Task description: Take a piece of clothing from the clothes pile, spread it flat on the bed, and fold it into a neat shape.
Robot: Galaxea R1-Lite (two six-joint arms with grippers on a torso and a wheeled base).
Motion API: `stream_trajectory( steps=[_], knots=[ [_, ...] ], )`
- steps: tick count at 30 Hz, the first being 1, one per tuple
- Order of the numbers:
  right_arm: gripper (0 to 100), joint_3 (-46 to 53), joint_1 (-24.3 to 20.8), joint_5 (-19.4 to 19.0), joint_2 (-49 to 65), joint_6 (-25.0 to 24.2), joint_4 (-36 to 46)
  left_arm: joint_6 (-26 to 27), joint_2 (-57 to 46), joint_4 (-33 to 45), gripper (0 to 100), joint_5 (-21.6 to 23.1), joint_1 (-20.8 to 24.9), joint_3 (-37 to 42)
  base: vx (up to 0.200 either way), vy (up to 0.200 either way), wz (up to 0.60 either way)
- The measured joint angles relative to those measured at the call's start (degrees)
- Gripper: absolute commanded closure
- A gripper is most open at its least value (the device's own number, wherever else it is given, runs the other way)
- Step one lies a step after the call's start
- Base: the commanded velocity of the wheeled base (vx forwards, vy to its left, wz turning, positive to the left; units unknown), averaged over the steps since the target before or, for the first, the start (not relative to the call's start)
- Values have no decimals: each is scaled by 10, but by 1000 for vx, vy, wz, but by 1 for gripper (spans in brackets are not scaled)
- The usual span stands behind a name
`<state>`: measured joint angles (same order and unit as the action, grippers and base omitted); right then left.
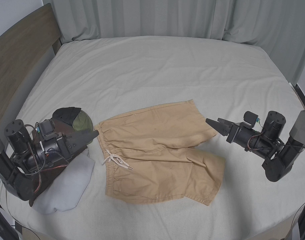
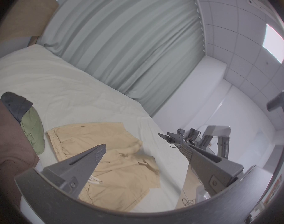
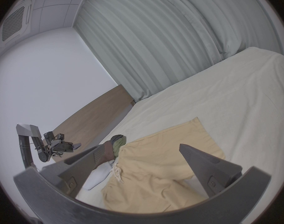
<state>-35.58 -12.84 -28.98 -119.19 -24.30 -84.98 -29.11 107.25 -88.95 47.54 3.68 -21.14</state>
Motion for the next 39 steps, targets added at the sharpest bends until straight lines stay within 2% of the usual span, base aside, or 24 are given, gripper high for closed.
stream_trajectory(
  steps=[3,7,8,12,18,25,39],
  knots=[
    [0,50,-9,5,28,0,-20,32,-28,1,0,16,0,33,0,0,0],
    [0,94,-15,9,57,0,-29,109,-47,1,0,26,0,60,0,0,0],
    [0,103,-15,10,65,0,-31,144,-50,1,0,28,-2,67,0,0,0],
    [0,115,-14,12,76,-1,-34,197,-50,1,0,34,-4,77,0,0,0],
    [0,149,-9,9,85,-1,-35,240,-39,1,0,44,-5,89,0,0,0],
    [0,162,-9,9,84,0,-35,321,-6,1,0,46,-3,92,0,0,0],
    [0,160,25,15,13,-2,-35,322,15,1,0,45,-7,98,0,0,0]
  ],
)
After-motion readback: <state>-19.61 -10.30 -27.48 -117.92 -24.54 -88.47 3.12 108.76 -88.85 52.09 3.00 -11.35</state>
